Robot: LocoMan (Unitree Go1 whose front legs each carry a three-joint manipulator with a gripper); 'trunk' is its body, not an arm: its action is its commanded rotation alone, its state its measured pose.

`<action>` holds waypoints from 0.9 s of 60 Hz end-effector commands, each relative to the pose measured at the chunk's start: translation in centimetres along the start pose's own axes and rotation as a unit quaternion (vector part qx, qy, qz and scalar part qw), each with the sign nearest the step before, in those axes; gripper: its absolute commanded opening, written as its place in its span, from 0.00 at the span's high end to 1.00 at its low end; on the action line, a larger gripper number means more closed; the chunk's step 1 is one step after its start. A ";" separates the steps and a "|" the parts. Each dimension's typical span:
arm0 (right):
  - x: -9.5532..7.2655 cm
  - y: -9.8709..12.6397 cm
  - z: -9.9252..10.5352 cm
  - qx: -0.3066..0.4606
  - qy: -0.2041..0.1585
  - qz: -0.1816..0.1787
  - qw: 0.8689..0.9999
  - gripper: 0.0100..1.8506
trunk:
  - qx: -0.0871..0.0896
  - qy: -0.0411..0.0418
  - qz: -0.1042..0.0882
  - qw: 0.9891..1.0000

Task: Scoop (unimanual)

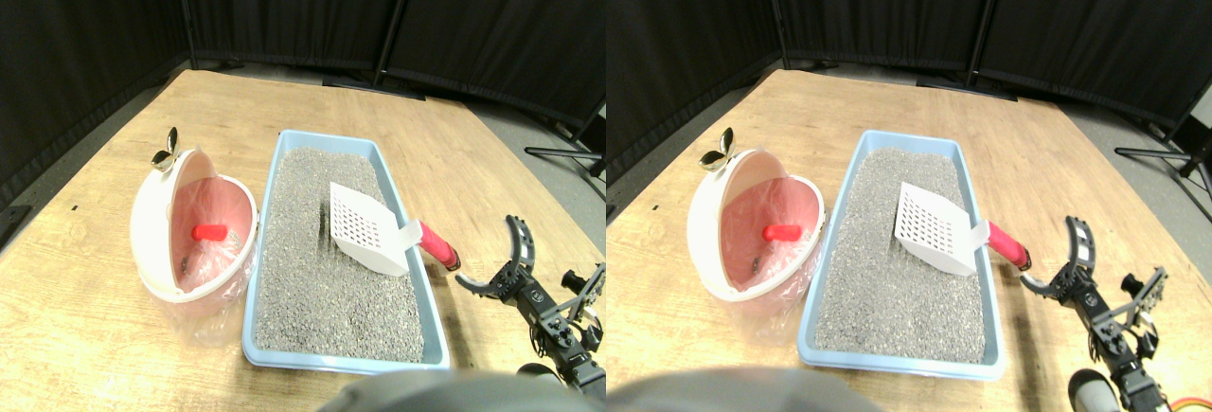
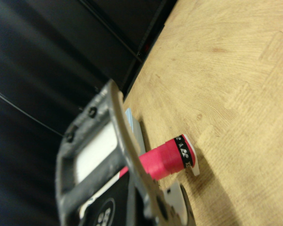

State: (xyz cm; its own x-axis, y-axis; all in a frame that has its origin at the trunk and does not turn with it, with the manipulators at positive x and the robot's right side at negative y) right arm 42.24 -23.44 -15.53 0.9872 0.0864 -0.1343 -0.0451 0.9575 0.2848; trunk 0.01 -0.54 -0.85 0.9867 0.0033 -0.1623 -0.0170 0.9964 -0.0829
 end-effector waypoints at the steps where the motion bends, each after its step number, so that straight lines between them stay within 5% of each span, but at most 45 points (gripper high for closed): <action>1: 0.0 0.9 1.2 -0.020 -0.039 0.030 0.999 0.83 | -0.008 -0.007 -0.009 1.000; 5: 0.0 0.8 1.2 -0.027 -0.055 0.042 0.997 0.98 | -0.006 -0.007 -0.014 1.000; 23: -0.3 -0.1 1.7 -0.096 -0.096 0.038 0.990 0.98 | 0.006 -0.007 -0.034 0.999; 54: -0.7 -1.1 -0.4 -0.168 -0.083 0.003 0.982 0.98 | 0.008 -0.005 -0.044 0.999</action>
State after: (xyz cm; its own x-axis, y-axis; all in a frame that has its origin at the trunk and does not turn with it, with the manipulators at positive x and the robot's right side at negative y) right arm 41.56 -24.91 -16.48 0.9973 0.0729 0.0025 -0.0727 0.9963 -0.0469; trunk 0.13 -0.65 -0.87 0.9837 -0.0685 -0.1660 0.0609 0.9969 -0.0504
